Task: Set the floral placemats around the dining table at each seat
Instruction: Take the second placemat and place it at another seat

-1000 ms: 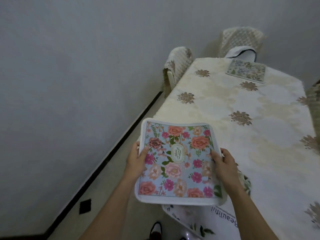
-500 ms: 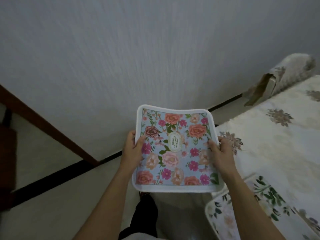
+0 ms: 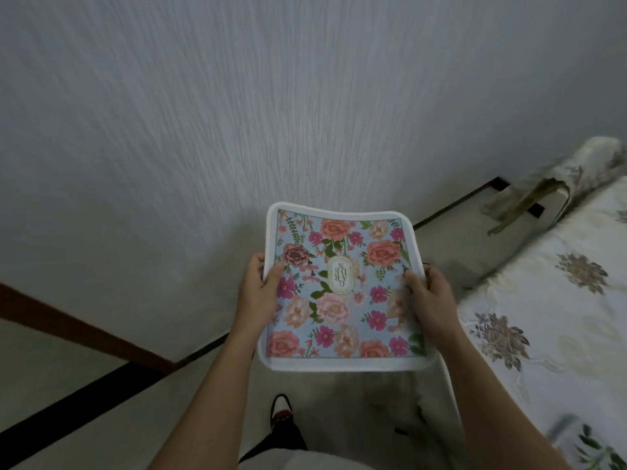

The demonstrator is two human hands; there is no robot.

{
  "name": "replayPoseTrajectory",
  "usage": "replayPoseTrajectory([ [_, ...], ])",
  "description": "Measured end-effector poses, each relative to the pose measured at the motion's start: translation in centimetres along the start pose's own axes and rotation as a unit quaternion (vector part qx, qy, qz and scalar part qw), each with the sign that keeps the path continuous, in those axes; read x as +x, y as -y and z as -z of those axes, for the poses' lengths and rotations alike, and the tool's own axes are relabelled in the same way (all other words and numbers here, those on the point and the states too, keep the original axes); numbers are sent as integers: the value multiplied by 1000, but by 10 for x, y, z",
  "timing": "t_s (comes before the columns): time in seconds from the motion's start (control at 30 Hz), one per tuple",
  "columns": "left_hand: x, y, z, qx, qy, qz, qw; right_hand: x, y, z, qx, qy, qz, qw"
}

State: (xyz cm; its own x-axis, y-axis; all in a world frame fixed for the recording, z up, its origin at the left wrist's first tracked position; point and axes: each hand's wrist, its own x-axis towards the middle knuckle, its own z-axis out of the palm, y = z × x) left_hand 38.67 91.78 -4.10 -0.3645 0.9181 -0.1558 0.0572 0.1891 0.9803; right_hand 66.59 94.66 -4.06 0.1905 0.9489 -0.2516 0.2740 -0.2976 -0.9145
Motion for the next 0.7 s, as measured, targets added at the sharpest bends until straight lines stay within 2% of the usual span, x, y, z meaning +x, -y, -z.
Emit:
replayPoseTrajectory([
  [0.27,111,-29,-8,37,92,0,995,49,33,-29,19,-72,-10,997],
  [0.53,180,-48,-67,60,171,-25,983,96,30,-14,67,-150,-45,985],
  [0.7,227,-56,-119,78,214,-30,973,140,27,3,102,-172,-65,978],
])
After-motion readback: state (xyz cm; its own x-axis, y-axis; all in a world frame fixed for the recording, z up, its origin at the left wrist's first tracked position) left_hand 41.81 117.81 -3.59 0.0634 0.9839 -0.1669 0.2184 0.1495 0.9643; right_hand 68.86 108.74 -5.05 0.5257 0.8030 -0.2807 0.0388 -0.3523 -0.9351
